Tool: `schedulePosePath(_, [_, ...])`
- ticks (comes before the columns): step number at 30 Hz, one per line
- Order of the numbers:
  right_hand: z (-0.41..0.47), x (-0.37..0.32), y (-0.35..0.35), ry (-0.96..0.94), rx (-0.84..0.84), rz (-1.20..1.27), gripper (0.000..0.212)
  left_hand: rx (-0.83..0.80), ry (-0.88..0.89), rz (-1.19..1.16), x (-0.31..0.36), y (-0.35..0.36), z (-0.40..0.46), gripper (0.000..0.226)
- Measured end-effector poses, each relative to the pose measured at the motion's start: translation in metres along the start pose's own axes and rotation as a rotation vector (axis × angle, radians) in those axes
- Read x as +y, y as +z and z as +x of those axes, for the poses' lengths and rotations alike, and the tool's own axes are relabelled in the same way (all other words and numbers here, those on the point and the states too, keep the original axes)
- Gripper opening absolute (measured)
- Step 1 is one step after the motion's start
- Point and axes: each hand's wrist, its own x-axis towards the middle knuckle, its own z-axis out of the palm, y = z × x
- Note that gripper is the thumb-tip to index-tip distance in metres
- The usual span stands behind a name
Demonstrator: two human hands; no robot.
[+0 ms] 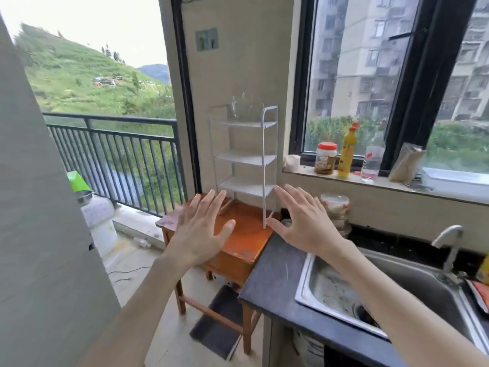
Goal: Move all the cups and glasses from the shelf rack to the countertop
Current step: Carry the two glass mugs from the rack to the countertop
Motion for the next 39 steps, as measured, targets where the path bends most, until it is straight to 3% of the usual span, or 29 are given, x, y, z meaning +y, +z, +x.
schedulePosePath(9, [0.165,0.011,0.025,-0.081,0.029,0.025,0.07,0.054,-0.03,-0.024,-0.065,-0.003,0.142,0.065])
schedulePosePath(18, [0.315,0.015,0.065,-0.016,0.169,0.002,0.071,0.098,0.105,-0.24,-0.143,0.016,0.299,0.07])
schedulePosePath(28, [0.475,0.011,0.077,0.181,0.422,0.132,0.064,0.166,0.232,-0.551,-0.199,0.026,0.462,0.059])
schedulePosePath(34, [0.553,0.037,0.067,0.379,0.43,0.185,0.064,0.182,0.239,-0.748,-0.196,0.038,0.546,0.047])
schedulePosePath(39, [0.598,0.069,0.054,0.509,0.37,0.201,0.048,0.261,0.193,-0.866,-0.188,0.053,0.609,0.036])
